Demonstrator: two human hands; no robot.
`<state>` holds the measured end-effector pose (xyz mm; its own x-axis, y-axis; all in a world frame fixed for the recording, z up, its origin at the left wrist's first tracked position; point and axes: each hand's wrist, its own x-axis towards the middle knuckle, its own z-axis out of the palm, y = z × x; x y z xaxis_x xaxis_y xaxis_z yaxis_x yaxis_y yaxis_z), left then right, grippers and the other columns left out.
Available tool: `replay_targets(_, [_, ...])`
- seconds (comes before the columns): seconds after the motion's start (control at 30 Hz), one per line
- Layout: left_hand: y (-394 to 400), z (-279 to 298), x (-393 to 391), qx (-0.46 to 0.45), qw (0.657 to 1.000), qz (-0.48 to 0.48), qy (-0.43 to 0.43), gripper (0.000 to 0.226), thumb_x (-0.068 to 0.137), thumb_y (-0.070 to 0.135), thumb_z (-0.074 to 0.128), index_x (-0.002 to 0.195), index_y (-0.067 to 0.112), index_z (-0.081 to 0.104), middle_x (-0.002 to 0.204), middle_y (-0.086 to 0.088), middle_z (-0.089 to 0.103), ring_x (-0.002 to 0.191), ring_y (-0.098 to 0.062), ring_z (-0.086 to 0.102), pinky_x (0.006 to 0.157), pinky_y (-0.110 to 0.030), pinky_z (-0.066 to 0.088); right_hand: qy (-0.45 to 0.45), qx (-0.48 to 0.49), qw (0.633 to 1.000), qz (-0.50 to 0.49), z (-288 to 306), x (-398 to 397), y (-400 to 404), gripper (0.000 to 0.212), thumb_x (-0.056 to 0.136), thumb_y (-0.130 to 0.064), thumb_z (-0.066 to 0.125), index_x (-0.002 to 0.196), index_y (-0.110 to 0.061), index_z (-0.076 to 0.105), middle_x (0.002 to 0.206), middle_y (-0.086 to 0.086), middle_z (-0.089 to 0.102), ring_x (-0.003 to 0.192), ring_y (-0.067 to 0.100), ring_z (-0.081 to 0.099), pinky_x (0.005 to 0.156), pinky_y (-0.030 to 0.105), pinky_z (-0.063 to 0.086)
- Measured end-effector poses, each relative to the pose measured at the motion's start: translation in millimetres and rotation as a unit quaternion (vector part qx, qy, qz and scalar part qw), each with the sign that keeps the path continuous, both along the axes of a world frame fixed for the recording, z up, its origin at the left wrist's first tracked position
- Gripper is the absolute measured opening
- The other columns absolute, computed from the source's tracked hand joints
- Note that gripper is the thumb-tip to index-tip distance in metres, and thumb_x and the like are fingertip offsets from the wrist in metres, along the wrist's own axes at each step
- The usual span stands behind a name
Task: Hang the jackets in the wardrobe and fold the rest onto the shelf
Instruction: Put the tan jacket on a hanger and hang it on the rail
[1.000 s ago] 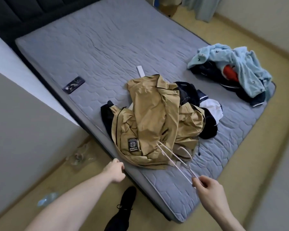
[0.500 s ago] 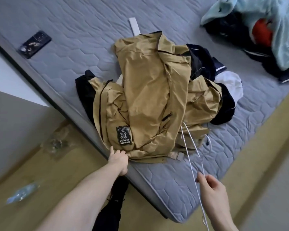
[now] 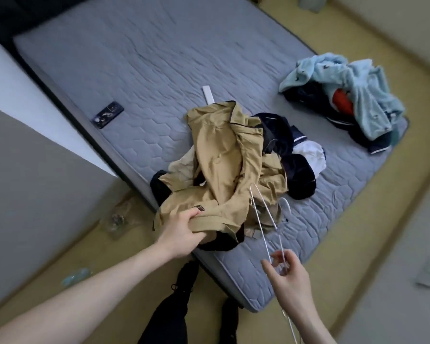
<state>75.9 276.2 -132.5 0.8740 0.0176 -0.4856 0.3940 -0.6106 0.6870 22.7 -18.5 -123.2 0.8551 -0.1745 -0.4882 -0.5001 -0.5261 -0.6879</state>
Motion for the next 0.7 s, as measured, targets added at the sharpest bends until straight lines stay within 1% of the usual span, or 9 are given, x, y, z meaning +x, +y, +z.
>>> replay_targets(0.07, [-4.5,48.8,-14.3,0.001,0.998,0.055,-0.018,0.048,0.074,0.047,0.081,0.118,0.029,0.072,0.109,0.015,0.073,0.104,-0.011,0.068,0.086,-0.025,0.052,-0.029,0.003,0.998,0.055,21.1,-2.6,-1.9,0.033,0.08,-0.035,0.086,0.095,-0.038,0.057,0.089,-0.014,0.064,0.06,0.009,0.048,0.059,0.025,0.041])
replay_targets(0.17, [-12.3,117.3,-46.4,-0.044,0.991,0.108,-0.067,0.034,0.078,0.055,0.079,0.099,0.028,0.078,0.089,0.019,0.077,0.084,0.0,0.07,0.071,-0.021,0.052,-0.049,0.009,0.992,0.119,47.8,-6.9,0.1,0.051,0.073,-0.049,0.089,0.106,-0.041,0.051,0.081,-0.015,0.055,0.061,0.007,0.049,0.057,0.019,0.039])
replay_targets(0.23, [-19.1,159.0,-72.8,-0.079,0.981,0.146,-0.101,0.026,0.081,0.051,0.078,0.094,0.029,0.08,0.084,0.014,0.078,0.075,-0.002,0.071,0.064,-0.018,0.05,-0.077,0.039,0.984,0.154,61.6,-8.1,3.7,0.06,0.07,-0.051,0.092,0.111,-0.043,0.049,0.099,-0.019,0.056,0.084,0.002,0.059,0.073,0.019,0.046])
replay_targets(0.3, [-24.0,197.0,-102.2,-0.112,0.965,0.196,-0.132,0.029,0.082,0.052,0.077,0.091,0.024,0.08,0.079,0.003,0.078,0.067,-0.009,0.069,0.06,-0.022,0.049,-0.123,0.041,0.975,0.181,78.1,-8.0,10.8,0.065,0.067,-0.05,0.094,0.113,-0.04,0.049,0.114,-0.022,0.051,0.106,0.001,0.057,0.084,0.021,0.045])
replay_targets(0.43, [-25.5,257.7,-161.8,-0.135,0.946,0.245,-0.164,0.045,0.078,0.057,0.075,0.078,0.013,0.074,0.062,0.005,0.061,0.057,-0.011,0.052,0.055,-0.026,0.039,-0.22,0.047,0.947,0.231,118.2,-12.5,30.0,0.07,0.062,-0.048,0.096,0.113,-0.042,0.048,0.115,-0.033,0.048,0.107,-0.015,0.05,0.082,0.003,0.038])
replay_targets(0.53, [-24.7,294.4,-206.0,-0.131,0.948,0.232,-0.173,0.049,0.078,0.06,0.076,0.074,0.012,0.071,0.06,0.003,0.056,0.055,-0.014,0.048,0.054,-0.027,0.035,-0.249,0.078,0.921,0.289,150.8,-18.0,51.6,0.067,0.062,-0.042,0.097,0.113,-0.04,0.054,0.112,-0.023,0.062,0.101,-0.008,0.059,0.08,0.012,0.044])
replay_targets(0.6, [-21.8,316.5,-236.7,-0.138,0.949,0.218,-0.182,0.049,0.08,0.06,0.077,0.077,0.011,0.072,0.064,-0.007,0.059,0.059,-0.017,0.051,0.057,-0.033,0.037,-0.23,0.117,0.904,0.341,171.4,-26.1,68.8,0.057,0.065,-0.037,0.096,0.11,-0.036,0.062,0.105,-0.017,0.072,0.095,-0.003,0.065,0.08,0.021,0.052])
replay_targets(0.67, [-14.9,335.4,-268.3,-0.131,0.948,0.214,-0.194,0.049,0.081,0.059,0.077,0.086,0.011,0.075,0.07,-0.017,0.063,0.065,-0.02,0.054,0.061,-0.037,0.04,-0.211,0.165,0.881,0.39,189.6,-37.3,87.0,0.028,0.076,-0.023,0.088,0.099,-0.027,0.072,0.093,-0.008,0.077,0.087,0.007,0.072,0.076,0.031,0.057])
replay_targets(0.7, [-8.6,343.2,-284.6,-0.118,0.946,0.223,-0.205,0.047,0.081,0.059,0.077,0.083,0.012,0.075,0.068,-0.014,0.061,0.064,-0.019,0.053,0.06,-0.036,0.039,-0.206,0.184,0.869,0.41,199.2,-43.2,95.8,0.013,0.081,-0.014,0.079,0.09,-0.022,0.075,0.086,-0.004,0.078,0.081,0.011,0.073,0.071,0.032,0.058])
